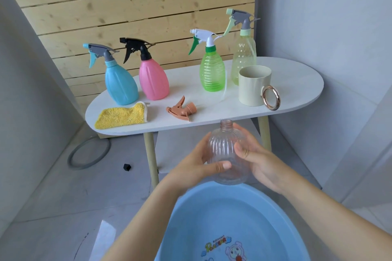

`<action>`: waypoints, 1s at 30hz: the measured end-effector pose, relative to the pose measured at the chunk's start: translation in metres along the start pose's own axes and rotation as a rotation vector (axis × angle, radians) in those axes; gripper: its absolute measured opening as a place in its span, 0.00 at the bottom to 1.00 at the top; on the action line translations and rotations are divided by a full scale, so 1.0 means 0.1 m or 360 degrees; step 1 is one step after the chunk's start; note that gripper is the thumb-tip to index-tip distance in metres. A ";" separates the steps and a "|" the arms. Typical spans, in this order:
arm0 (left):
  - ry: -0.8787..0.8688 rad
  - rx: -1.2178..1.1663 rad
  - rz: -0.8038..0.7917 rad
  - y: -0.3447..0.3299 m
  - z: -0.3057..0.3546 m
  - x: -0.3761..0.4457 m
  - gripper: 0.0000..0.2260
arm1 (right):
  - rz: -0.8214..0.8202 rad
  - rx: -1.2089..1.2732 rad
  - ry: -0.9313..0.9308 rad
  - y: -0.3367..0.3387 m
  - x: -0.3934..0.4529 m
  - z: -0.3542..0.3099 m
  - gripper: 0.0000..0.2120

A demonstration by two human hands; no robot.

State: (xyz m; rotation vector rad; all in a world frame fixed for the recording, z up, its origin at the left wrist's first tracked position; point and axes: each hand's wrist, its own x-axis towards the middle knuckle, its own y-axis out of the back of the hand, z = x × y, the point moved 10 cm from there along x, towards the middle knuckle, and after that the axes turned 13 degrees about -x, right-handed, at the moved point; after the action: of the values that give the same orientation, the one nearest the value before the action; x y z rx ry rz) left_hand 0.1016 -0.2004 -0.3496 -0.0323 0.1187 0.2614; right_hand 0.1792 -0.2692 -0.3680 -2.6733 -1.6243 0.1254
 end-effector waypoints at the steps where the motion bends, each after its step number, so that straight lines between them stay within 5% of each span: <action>1: -0.0031 -0.0059 0.0044 0.03 0.00 0.01 0.33 | -0.0023 -0.0054 0.0001 -0.03 -0.01 -0.02 0.41; 3: -0.0068 -0.0173 0.0185 0.11 -0.01 0.03 0.33 | 0.0080 -0.0326 0.0004 0.00 -0.02 -0.12 0.39; 8: -0.0137 -0.0169 0.0597 0.32 0.01 -0.02 0.29 | 0.0991 -0.0835 0.0415 0.54 -0.18 -0.65 0.14; 14: -0.0141 0.0014 0.0809 0.29 0.00 0.04 0.38 | 0.1632 -0.1183 0.0663 0.86 -0.29 -1.11 0.18; 20: -0.0139 -0.0056 0.0856 0.29 -0.02 0.06 0.34 | 0.1321 -0.0654 0.0133 1.11 0.12 -0.96 0.19; 30: -0.0139 -0.0043 0.0715 0.30 -0.20 -0.27 0.47 | 0.1383 -0.0525 0.0170 1.04 -0.31 -0.82 0.21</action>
State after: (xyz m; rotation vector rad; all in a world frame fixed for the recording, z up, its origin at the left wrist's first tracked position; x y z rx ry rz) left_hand 0.0657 -0.1793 -0.3663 -0.0205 0.0338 0.7122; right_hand 0.2633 -0.3425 -0.2895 -3.3491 -0.3806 -0.3009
